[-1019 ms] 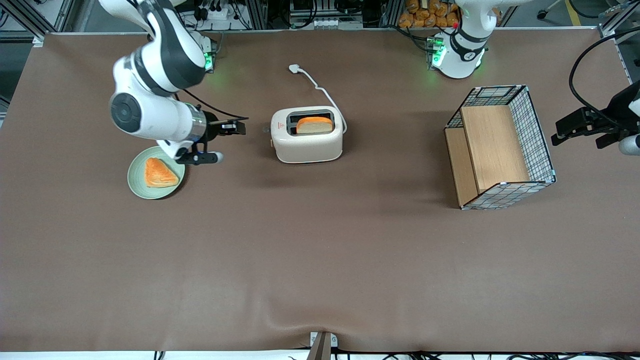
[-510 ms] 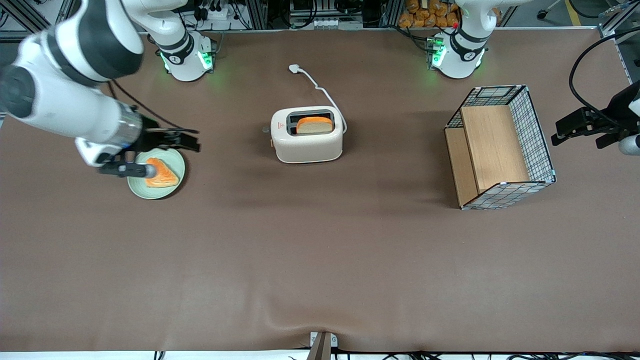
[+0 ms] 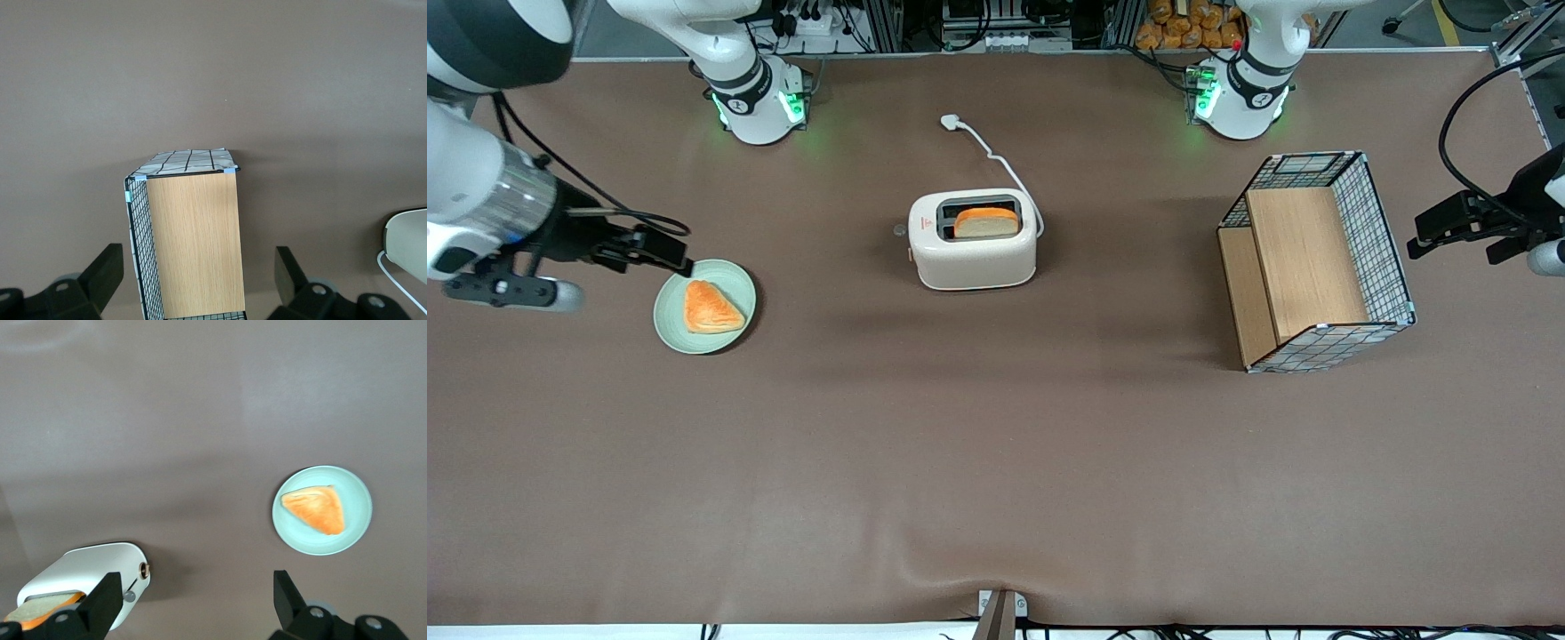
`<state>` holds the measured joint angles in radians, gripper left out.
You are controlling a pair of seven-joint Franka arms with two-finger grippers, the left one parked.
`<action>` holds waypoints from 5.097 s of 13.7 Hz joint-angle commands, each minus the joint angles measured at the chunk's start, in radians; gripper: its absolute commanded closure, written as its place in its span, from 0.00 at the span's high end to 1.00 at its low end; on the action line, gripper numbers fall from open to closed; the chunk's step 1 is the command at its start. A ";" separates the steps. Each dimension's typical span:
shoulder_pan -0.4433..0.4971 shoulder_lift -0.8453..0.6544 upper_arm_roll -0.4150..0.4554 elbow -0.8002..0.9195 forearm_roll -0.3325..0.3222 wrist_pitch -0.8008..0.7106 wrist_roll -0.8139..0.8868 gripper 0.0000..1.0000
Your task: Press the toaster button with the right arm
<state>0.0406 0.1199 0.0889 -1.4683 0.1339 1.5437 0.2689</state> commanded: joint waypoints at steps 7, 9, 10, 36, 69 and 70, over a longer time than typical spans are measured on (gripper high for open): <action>-0.047 -0.025 -0.040 0.120 -0.091 -0.114 -0.077 1.00; -0.045 -0.061 -0.060 0.094 -0.088 -0.116 -0.099 1.00; -0.044 -0.090 -0.075 0.068 -0.088 -0.113 -0.100 1.00; -0.042 -0.184 -0.077 -0.046 -0.157 -0.074 -0.174 1.00; -0.051 -0.161 -0.080 -0.053 -0.117 -0.065 -0.215 1.00; -0.050 -0.161 -0.080 -0.053 -0.117 -0.065 -0.215 1.00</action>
<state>0.0002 -0.0383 0.0064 -1.5159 0.0024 1.4752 0.0695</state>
